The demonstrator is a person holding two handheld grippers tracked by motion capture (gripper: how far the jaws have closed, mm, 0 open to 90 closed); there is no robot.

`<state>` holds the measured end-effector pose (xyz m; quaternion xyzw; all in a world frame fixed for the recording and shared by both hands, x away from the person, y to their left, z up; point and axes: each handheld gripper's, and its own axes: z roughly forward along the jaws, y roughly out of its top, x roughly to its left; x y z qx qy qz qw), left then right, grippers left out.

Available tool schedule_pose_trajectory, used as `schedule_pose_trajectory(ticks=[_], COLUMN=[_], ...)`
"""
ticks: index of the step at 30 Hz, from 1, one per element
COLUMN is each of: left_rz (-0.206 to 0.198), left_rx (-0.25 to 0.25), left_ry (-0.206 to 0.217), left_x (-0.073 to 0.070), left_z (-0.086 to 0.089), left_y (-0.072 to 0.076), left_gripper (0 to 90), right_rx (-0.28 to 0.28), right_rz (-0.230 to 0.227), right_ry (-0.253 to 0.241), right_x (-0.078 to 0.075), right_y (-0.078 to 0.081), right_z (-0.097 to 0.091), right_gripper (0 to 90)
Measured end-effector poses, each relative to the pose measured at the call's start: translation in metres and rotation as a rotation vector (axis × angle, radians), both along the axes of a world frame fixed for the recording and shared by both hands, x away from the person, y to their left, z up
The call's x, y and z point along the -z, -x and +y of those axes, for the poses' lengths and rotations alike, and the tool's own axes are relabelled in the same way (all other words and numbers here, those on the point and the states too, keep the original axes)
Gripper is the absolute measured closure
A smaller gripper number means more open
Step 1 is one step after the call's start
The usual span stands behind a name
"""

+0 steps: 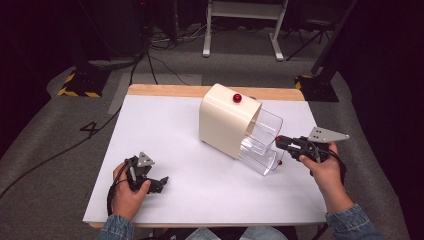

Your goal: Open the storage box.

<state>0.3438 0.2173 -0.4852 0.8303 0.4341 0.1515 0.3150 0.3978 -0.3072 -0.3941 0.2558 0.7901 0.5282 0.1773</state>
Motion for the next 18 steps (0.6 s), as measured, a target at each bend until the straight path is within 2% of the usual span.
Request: schedule_pose_trajectory(ticks=[18], left_rz=[-0.001], left_rx=[0.000], left_ry=[0.000], left_x=[0.0001], left_z=[0.0000], left_y=[0.0001], left_gripper=[0.3], right_rx=[0.013], right_rz=[0.007], right_ry=[-0.004], right_x=[0.0037], right_y=[0.0052], right_z=[-0.0106], right_gripper=[74.4])
